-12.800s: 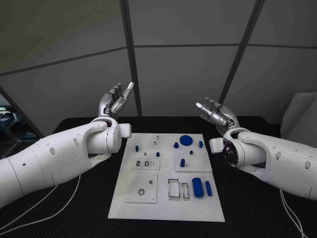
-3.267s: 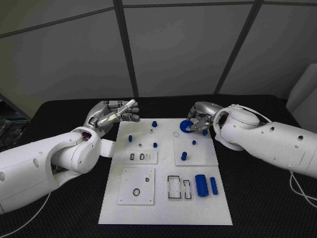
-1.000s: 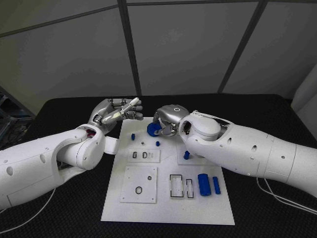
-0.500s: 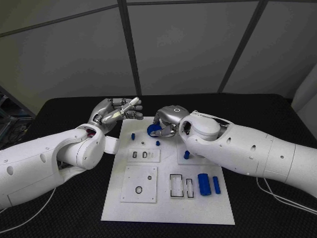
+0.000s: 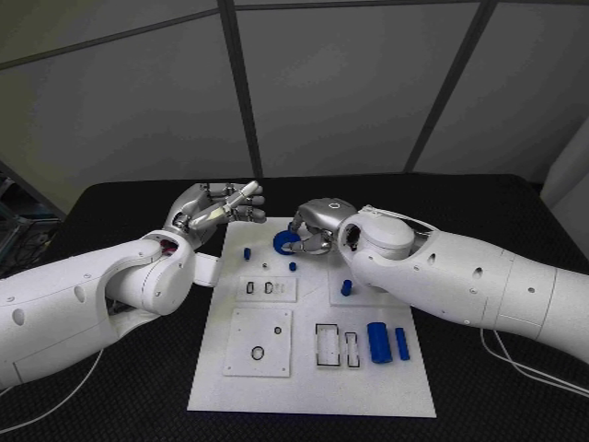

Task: Assemble the parts on the task board

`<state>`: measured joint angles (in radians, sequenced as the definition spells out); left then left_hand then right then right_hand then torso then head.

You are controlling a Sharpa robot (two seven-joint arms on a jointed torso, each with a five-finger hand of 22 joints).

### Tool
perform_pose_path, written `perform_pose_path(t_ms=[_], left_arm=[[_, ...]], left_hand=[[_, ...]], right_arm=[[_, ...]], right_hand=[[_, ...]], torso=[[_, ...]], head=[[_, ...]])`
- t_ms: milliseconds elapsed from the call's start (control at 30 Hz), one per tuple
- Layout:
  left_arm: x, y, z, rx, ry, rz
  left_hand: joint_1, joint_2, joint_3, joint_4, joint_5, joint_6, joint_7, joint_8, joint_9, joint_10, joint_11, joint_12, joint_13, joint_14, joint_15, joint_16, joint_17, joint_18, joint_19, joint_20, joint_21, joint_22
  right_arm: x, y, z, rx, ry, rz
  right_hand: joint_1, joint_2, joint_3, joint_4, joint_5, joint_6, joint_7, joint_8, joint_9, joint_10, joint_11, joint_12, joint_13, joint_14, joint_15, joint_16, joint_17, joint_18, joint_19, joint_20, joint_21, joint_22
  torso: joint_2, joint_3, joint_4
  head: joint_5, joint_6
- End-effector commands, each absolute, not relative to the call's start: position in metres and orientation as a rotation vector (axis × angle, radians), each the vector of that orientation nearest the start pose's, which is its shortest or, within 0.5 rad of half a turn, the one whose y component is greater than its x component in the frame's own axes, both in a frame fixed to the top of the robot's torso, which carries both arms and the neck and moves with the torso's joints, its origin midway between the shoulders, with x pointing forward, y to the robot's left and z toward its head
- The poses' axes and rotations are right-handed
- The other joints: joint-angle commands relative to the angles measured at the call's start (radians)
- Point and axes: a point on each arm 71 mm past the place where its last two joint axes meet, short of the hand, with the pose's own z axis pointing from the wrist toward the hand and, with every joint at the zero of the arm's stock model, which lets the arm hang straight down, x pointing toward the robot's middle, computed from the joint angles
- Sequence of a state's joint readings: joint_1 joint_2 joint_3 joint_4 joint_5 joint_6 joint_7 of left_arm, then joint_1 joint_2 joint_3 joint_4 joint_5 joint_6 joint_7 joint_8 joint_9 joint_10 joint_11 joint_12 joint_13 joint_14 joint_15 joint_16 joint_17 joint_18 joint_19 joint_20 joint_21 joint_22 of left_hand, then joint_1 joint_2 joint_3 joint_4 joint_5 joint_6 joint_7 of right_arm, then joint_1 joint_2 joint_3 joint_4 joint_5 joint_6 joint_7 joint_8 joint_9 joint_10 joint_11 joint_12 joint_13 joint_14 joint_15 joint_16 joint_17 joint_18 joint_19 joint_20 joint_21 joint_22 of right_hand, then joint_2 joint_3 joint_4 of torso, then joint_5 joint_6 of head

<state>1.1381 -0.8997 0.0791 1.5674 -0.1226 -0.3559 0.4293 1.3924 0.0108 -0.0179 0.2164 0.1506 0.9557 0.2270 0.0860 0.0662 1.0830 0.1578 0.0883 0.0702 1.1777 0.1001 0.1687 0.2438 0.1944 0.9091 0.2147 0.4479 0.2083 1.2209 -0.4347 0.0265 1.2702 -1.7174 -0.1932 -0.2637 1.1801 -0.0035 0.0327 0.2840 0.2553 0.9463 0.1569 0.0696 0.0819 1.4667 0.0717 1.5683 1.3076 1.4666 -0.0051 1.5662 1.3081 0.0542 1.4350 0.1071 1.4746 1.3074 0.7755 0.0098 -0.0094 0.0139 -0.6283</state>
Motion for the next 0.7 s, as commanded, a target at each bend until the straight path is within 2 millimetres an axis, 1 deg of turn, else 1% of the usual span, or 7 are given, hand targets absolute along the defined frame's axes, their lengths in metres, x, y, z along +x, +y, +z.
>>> perform_pose_path(t_ms=[33,267,333,400,567,633,700], left_arm=[[0.486,0.228,-0.154,-0.990,1.300,-1.548],[0.486,0.231,-0.154,-0.992,1.297,-1.542],[0.486,0.231,-0.154,-0.992,1.296,-1.539],[0.486,0.232,-0.154,-0.993,1.295,-1.538],[0.486,0.234,-0.154,-0.994,1.294,-1.533],[0.486,0.235,-0.154,-0.994,1.294,-1.532],[0.486,0.235,-0.154,-0.995,1.294,-1.531]], left_hand=[[0.002,0.007,0.001,-0.007,-0.005,-0.002,0.002,-0.004,-0.001,-0.003,0.007,-0.005,-0.001,-0.003,0.006,-0.005,0.001,-0.014,-0.006,-0.001,0.005,0.001],[0.002,0.007,0.001,-0.007,-0.005,-0.002,0.002,-0.004,-0.001,-0.003,0.008,-0.005,-0.001,-0.003,0.006,-0.005,0.001,-0.014,-0.006,-0.001,0.005,0.001],[0.002,0.008,0.001,-0.007,-0.005,-0.003,0.003,-0.004,-0.001,-0.003,0.008,-0.005,-0.001,-0.003,0.006,-0.005,0.002,-0.014,-0.007,-0.001,0.006,0.001],[0.002,0.008,0.001,-0.007,-0.005,-0.003,0.003,-0.004,-0.001,-0.003,0.008,-0.005,-0.001,-0.003,0.006,-0.005,0.002,-0.014,-0.007,-0.001,0.006,0.001],[0.002,0.008,0.001,-0.007,-0.005,-0.003,0.003,-0.004,-0.001,-0.003,0.008,-0.005,-0.001,-0.003,0.006,-0.005,0.002,-0.014,-0.007,-0.001,0.006,0.001],[0.002,0.008,0.001,-0.007,-0.005,-0.003,0.003,-0.004,-0.001,-0.003,0.008,-0.005,-0.001,-0.003,0.006,-0.005,0.002,-0.014,-0.007,-0.001,0.006,0.001],[0.002,0.008,0.001,-0.007,-0.005,-0.003,0.003,-0.004,-0.001,-0.003,0.008,-0.005,-0.001,-0.003,0.006,-0.005,0.002,-0.014,-0.007,-0.001,0.006,0.001]], right_arm=[[0.524,-0.067,-0.163,-0.348,1.605,0.518],[0.519,-0.088,-0.159,-0.323,1.579,0.520],[0.514,-0.098,-0.154,-0.302,1.538,0.540],[0.509,-0.107,-0.150,-0.280,1.503,0.563],[0.497,-0.139,-0.140,-0.205,1.451,0.624],[0.494,-0.155,-0.139,-0.170,1.461,0.639],[0.493,-0.175,-0.139,-0.130,1.485,0.656]], right_hand=[[-0.002,0.007,-0.003,0.000,0.006,0.006,0.002,-0.003,0.000,0.104,0.006,0.003,0.263,0.104,0.009,0.005,0.263,-0.008,0.001,0.006,0.005,0.056],[0.006,0.008,-0.002,-0.005,0.011,0.011,0.002,-0.001,0.001,0.104,0.006,0.003,0.263,0.104,0.008,0.005,0.263,-0.008,0.000,0.006,0.005,0.056],[0.017,0.006,-0.002,-0.012,0.018,0.012,0.002,-0.002,0.002,0.104,0.007,0.003,0.263,0.104,0.008,0.005,0.263,-0.008,0.000,0.006,0.005,0.056],[0.025,0.005,-0.001,-0.017,0.030,0.013,0.003,-0.003,0.002,0.104,0.007,0.003,0.263,0.104,0.008,0.005,0.263,-0.008,0.000,0.006,0.004,0.055],[0.050,-0.006,-0.001,-0.030,0.046,0.016,0.004,-0.003,0.003,0.100,0.008,-0.003,0.258,0.104,0.007,0.005,0.263,-0.006,-0.006,0.006,0.000,0.047],[0.064,-0.014,-0.002,-0.039,0.041,0.020,0.003,-0.002,0.004,0.097,0.008,-0.007,0.254,0.104,0.006,0.005,0.263,-0.004,-0.011,0.005,-0.004,0.039],[0.088,-0.026,-0.003,-0.054,0.029,0.021,0.003,-0.002,0.004,0.093,0.007,-0.013,0.249,0.104,0.003,0.005,0.263,-0.002,-0.018,0.003,-0.010,0.029]], torso=[[-0.001,0.0012,-0.0020],[-0.002,0.0016,-0.0015],[-0.002,0.0026,-0.0020],[-0.001,0.0021,-0.0006],[-0.002,0.0014,-0.0029],[-0.004,0.0020,-0.0046],[-0.006,0.0026,-0.0089]], head=[[-0.001,0.002],[-0.003,0.002],[-0.003,0.003],[-0.004,0.006],[-0.008,0.010],[-0.008,0.011],[-0.008,0.011]])
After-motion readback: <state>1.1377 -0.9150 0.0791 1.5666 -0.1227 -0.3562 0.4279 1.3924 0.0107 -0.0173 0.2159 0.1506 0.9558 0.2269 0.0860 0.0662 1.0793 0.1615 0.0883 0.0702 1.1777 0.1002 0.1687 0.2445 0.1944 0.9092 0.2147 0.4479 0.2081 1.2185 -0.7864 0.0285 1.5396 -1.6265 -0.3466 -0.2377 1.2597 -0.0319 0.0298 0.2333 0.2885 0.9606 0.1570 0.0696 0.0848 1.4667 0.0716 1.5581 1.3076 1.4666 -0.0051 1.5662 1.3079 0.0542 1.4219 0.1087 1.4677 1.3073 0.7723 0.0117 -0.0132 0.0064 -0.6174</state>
